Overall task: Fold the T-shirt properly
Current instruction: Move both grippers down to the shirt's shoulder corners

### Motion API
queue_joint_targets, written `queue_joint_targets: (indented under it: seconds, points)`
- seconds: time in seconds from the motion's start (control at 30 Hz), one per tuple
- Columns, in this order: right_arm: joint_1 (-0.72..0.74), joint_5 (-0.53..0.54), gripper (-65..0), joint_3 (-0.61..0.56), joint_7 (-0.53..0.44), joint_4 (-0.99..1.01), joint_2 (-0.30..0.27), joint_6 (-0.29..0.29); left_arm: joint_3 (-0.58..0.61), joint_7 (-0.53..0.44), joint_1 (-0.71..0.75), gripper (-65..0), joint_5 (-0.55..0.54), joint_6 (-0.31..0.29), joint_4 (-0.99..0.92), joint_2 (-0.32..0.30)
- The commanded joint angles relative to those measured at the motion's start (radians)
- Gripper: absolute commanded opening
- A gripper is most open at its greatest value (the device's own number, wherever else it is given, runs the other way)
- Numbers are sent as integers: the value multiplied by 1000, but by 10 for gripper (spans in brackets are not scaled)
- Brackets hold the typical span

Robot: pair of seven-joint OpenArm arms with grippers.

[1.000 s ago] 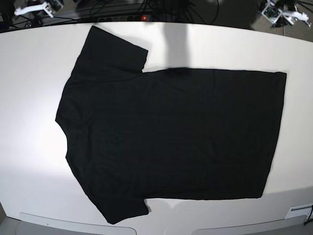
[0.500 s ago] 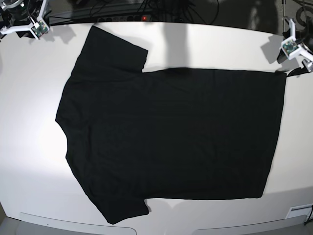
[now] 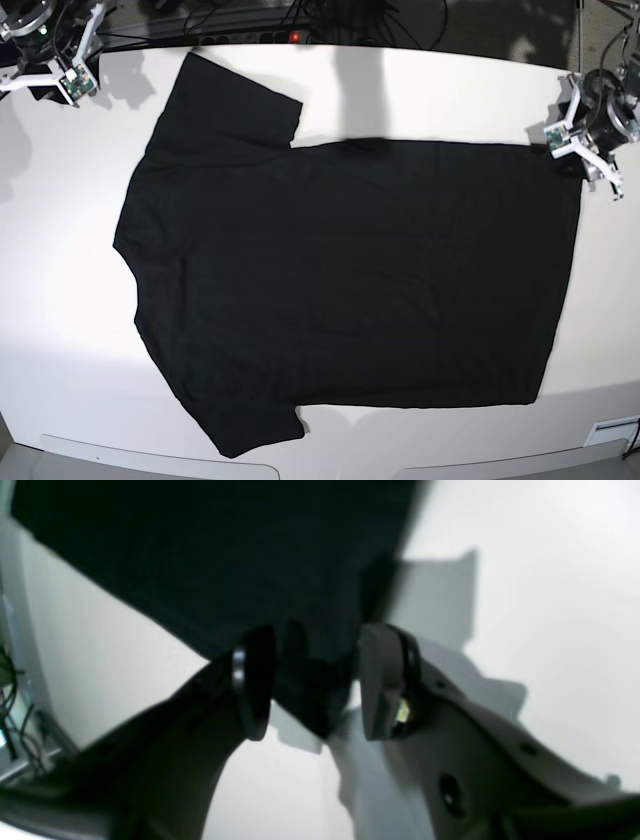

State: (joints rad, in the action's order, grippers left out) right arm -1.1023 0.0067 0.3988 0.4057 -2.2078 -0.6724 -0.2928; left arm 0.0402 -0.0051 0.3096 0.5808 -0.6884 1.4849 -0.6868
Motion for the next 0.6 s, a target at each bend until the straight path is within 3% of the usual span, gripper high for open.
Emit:
queue_joint_targets:
  seconds: [0.0, 0.57]
  points:
    - [-9, 1, -470, 7, -16, -16, -8, 13, 3, 18, -18, -377, 14, -10, -17, -17]
    - [-9, 1, -470, 7, -39, -16, -6, 12, 10, 42, -63, -410, 13, -10, -85, 10]
